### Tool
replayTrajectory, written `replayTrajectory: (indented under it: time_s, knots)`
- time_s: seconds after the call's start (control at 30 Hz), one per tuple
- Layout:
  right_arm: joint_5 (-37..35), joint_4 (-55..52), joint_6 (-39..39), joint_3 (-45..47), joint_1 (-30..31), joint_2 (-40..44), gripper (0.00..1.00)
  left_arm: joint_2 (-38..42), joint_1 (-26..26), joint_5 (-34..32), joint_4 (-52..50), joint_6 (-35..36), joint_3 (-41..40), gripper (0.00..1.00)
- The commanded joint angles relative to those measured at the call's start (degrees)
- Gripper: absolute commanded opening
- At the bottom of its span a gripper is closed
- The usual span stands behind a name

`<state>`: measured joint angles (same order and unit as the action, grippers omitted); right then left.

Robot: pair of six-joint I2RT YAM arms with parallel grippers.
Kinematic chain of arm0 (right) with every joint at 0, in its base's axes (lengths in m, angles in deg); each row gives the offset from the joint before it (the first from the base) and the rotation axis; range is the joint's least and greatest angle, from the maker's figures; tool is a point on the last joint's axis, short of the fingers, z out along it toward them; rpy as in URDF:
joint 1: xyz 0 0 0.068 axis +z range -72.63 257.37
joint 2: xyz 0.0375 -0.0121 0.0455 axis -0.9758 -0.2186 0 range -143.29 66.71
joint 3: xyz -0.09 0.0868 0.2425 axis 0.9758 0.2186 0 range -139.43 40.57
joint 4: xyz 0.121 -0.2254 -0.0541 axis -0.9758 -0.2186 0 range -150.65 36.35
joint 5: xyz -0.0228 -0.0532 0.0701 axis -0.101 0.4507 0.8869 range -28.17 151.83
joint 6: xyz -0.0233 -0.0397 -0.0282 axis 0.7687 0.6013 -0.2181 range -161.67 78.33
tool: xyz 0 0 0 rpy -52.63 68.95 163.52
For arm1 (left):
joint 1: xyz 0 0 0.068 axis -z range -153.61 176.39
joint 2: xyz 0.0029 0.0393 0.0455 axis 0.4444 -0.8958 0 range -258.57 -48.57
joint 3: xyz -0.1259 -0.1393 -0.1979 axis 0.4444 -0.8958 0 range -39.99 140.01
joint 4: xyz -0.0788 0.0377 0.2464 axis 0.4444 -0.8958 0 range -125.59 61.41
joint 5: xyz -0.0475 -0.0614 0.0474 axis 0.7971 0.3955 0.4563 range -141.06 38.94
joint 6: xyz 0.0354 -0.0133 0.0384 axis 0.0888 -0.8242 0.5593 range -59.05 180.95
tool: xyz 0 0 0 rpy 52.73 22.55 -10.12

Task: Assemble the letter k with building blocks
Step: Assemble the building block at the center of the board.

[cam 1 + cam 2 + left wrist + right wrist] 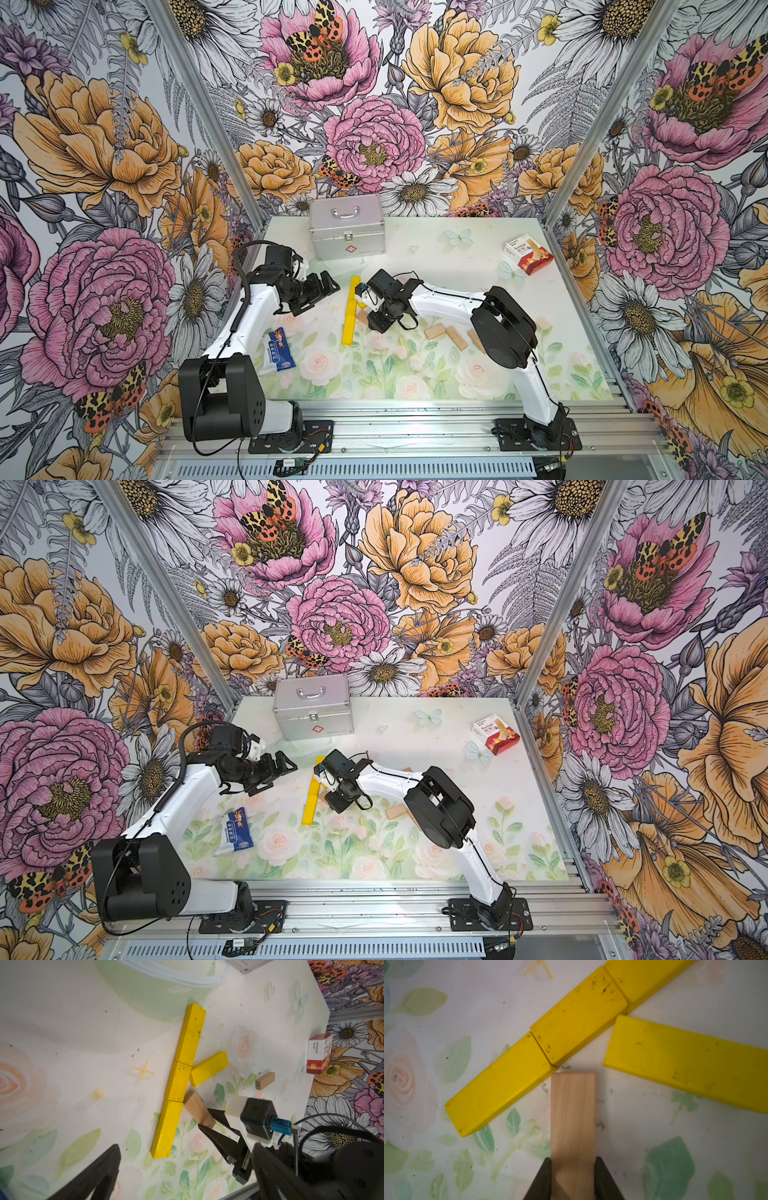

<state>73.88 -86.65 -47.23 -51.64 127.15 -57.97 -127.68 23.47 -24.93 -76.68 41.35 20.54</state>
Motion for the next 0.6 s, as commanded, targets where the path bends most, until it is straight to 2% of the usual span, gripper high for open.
replayTrajectory:
  time_s: [0.0, 0.57]
  knots:
    - [-0.26, 0.39, -0.16, -1.67, -0.29, -1.53, 0.0, 1.4, -0.68, 0.94, 1.08, 0.16, 0.05, 0.99]
    - [-0.23, 0.39, -0.28, -2.44, -0.38, -2.5, 0.0, 1.06, -0.79, 1.07, 1.12, 0.34, 0.11, 0.99]
